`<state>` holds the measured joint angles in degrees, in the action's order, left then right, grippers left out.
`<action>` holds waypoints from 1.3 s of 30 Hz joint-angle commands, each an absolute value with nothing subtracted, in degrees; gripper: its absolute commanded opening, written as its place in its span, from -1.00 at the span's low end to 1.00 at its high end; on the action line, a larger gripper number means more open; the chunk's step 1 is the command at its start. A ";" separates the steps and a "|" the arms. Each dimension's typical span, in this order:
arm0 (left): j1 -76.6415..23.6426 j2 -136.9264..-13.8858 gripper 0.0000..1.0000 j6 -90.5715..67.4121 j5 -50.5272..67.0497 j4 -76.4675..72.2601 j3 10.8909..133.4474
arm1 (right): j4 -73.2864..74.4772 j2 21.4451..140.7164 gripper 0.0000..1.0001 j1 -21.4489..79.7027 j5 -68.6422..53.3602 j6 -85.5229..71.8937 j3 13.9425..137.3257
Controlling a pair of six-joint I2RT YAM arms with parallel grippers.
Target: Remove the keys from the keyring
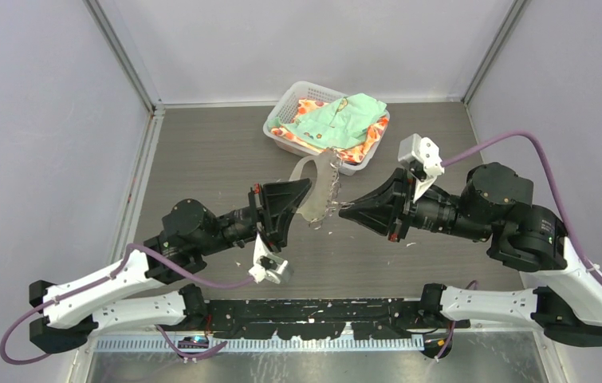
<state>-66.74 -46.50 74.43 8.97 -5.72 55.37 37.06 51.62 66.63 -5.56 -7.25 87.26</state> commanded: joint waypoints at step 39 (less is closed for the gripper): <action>-66.76 -43.74 -0.99 80.00 8.77 -1.79 57.98 | 55.96 59.61 -0.98 66.63 -8.03 1.79 100.24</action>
